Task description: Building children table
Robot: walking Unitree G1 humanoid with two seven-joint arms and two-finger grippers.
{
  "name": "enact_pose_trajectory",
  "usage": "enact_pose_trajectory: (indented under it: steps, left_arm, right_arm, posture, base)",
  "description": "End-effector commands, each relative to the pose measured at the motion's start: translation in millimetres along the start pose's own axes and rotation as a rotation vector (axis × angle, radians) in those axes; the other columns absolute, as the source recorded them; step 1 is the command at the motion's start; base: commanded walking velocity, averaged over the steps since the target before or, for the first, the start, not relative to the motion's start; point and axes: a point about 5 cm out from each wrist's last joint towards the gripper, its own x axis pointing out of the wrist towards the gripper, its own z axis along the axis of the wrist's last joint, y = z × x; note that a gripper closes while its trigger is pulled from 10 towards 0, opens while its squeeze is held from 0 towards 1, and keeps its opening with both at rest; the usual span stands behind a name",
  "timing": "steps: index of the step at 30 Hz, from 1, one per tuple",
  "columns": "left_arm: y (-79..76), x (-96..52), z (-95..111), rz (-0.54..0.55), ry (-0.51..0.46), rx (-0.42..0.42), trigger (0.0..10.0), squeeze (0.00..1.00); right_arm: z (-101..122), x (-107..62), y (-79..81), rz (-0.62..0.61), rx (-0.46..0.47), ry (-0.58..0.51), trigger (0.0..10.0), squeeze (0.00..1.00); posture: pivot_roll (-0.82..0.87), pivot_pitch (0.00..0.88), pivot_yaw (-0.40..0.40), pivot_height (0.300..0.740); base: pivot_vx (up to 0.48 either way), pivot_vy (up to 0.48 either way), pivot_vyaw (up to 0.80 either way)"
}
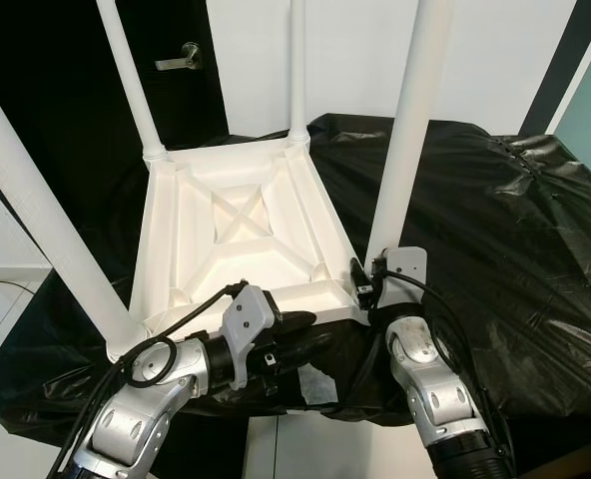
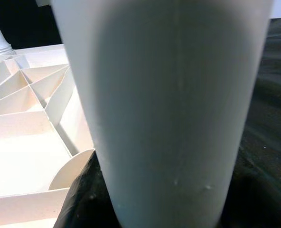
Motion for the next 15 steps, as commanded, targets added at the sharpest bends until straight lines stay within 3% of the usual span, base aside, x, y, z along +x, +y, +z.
enact_pose_trajectory:
  steps: [1, 10, 11, 15]
  left_arm:
    - [-2.5, -0.6, -2, -0.030, 0.014, -0.008, 10.0, 0.00]
    - [-1.9, -1.2, -2, -0.023, 0.015, -0.007, 10.0, 0.00]
    - [-1.8, -1.2, -1, -0.020, 0.014, -0.006, 10.0, 0.00]
    - [-1.5, -1.1, -1, -0.011, 0.012, -0.004, 10.0, 0.00]
  right_arm:
    - [-19, -4.2, -7.1, -0.004, 0.005, 0.092, 10.0, 0.00]
    - [-15, -5.8, -17.7, 0.036, -0.019, 0.060, 10.0, 0.00]
    - [-13, -6.9, -20.7, 0.052, -0.017, 0.041, 10.0, 1.00]
    - [-8, -10.2, -23.0, 0.102, -0.008, -0.008, 10.0, 1.00]
  posture:
    - [-0.05, 0.000, 0.008, 0.740]
    - [-0.05, 0.000, 0.005, 0.740]
    - [-0.05, 0.000, 0.003, 0.740]
    - [-0.04, 0.000, 0.002, 0.740]
  base:
    - [0.000, 0.000, 0.00]
    - [0.000, 0.000, 0.00]
    - [0.000, 0.000, 0.00]
    - [0.000, 0.000, 0.00]
